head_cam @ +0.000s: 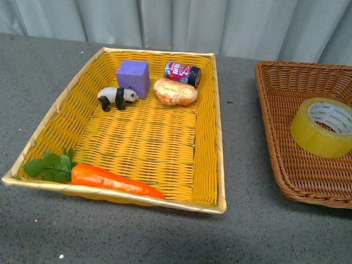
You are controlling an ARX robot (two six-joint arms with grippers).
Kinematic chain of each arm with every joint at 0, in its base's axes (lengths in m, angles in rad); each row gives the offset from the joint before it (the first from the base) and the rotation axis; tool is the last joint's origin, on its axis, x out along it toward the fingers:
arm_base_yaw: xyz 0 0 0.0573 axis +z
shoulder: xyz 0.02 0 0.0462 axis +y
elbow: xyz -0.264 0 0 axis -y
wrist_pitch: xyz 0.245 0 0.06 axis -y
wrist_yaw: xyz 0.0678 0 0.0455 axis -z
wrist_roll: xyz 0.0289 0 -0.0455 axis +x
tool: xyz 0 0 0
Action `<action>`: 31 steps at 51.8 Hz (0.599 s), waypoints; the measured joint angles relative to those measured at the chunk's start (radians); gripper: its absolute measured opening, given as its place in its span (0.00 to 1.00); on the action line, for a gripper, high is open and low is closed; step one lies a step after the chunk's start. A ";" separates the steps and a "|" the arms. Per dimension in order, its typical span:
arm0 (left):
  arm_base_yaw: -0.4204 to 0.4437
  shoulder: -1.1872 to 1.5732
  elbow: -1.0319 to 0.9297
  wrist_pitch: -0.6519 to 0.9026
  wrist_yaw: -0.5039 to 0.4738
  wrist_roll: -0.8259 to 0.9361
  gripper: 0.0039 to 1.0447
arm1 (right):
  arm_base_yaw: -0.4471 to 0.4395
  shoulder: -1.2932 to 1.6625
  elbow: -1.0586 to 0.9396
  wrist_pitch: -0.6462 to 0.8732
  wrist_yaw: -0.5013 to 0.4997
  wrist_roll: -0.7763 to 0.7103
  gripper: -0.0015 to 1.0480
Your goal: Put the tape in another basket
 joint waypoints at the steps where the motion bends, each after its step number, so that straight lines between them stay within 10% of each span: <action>1: 0.000 -0.009 0.000 -0.010 0.000 0.000 0.03 | 0.000 -0.008 0.000 -0.009 0.000 0.000 0.01; 31: 0.000 -0.210 0.000 -0.208 0.000 0.000 0.03 | 0.000 -0.190 0.000 -0.189 0.000 0.000 0.01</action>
